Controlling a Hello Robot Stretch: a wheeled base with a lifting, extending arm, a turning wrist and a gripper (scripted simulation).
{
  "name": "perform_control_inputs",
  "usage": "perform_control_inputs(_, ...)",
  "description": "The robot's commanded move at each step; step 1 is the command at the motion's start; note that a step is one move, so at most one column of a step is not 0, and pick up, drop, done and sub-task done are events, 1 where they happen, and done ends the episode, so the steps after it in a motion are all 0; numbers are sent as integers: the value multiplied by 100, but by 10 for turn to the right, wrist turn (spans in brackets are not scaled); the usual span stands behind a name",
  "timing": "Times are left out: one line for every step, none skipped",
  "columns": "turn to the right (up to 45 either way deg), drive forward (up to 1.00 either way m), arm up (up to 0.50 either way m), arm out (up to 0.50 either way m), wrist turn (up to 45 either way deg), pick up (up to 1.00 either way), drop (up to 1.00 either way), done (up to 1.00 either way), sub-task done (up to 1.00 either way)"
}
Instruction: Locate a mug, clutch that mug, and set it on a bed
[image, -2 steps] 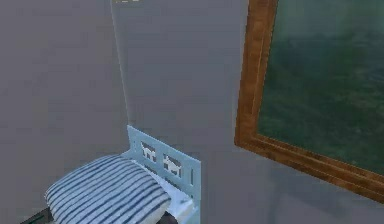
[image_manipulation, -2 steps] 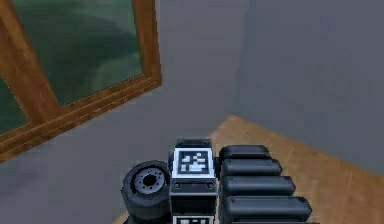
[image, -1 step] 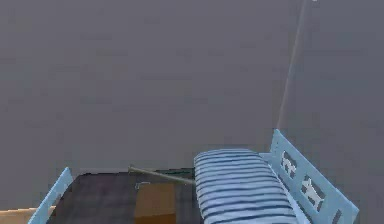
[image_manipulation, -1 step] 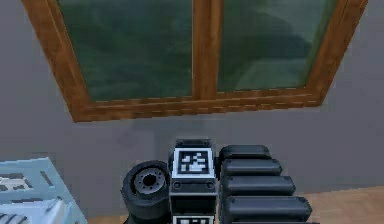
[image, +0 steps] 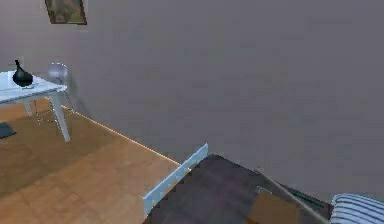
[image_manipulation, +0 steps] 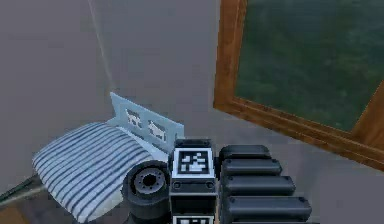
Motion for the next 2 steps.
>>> perform_control_inputs(450,0,0,0,0,0,0,0,0)
perform_control_inputs(330,0,0,0,0,0,0,0,0)
